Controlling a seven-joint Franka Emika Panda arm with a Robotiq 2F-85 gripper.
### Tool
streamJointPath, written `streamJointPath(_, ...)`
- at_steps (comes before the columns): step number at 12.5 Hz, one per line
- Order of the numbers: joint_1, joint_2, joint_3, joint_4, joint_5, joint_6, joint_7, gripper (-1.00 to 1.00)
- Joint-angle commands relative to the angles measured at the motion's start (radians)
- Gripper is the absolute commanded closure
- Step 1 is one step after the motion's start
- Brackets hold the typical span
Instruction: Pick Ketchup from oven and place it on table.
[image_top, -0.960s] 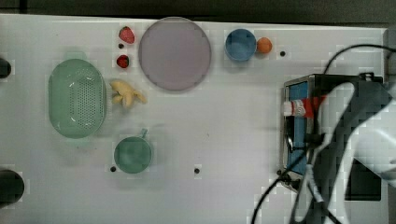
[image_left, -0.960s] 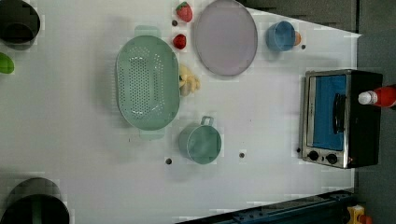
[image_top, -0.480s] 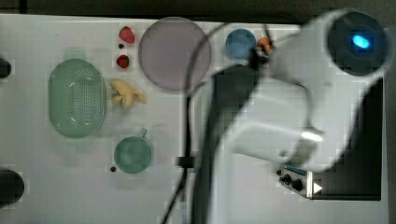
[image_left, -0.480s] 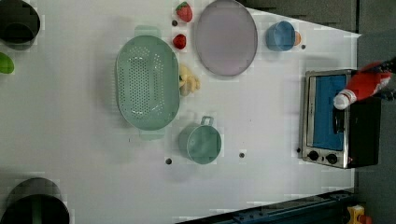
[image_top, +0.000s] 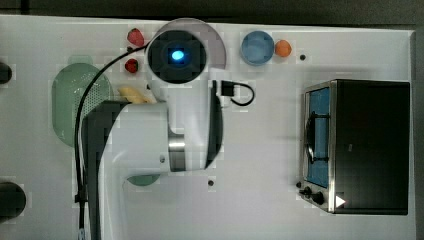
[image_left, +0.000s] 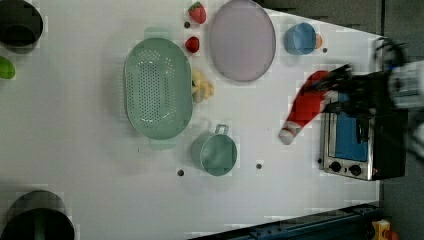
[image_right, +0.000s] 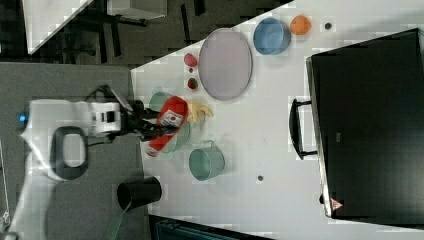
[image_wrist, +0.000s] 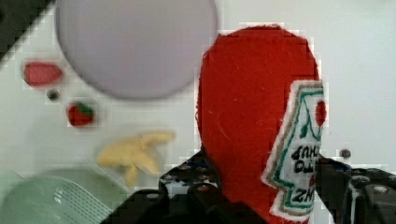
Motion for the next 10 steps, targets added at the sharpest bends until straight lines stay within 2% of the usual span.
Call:
streamJointPath(1, -0.079, -0.018, -0.073, -0.146, -0.042, 0.151, -0.024, -0.20)
streamJointPath(6, -0.080, 0.025, -0.089, -0.310, -0.042, 0.353, -0.024, -0.20)
streamJointPath(10, -0.080, 0.205, -0.097, -0.336, -0.041, 0.529, -0.024, -0.24)
